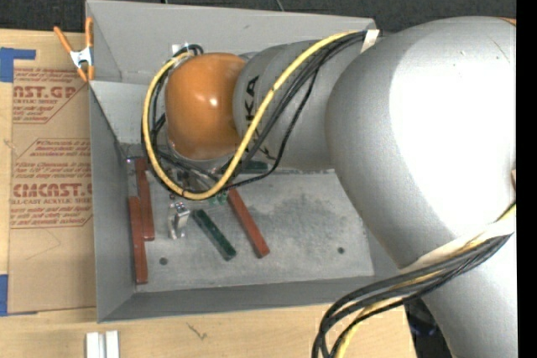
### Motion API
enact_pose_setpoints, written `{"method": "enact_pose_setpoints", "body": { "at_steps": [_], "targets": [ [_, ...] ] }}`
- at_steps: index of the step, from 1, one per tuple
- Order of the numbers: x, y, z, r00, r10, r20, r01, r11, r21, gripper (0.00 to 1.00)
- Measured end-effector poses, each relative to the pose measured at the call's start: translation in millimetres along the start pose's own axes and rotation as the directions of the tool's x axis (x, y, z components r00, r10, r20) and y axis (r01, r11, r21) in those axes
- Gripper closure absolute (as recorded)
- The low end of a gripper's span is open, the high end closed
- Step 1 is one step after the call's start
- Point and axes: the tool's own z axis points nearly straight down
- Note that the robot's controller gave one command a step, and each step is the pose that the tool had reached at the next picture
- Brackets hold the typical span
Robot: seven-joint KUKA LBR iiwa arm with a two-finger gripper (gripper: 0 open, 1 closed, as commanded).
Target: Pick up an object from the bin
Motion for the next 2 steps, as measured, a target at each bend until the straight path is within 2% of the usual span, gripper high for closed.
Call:
{"method": "enact_pose_setpoints", "body": {
  "at_steps": [1, 2],
  "targets": [
    [29.3, -14.0, 3.4, 0.677, -0.736, -0.008, 0.735, 0.677, -0.025, 1.00],
    [29.2, -14.0, 3.5, 0.678, -0.735, -0.008, 0.735, 0.678, -0.026, 1.00]
  ]
}}
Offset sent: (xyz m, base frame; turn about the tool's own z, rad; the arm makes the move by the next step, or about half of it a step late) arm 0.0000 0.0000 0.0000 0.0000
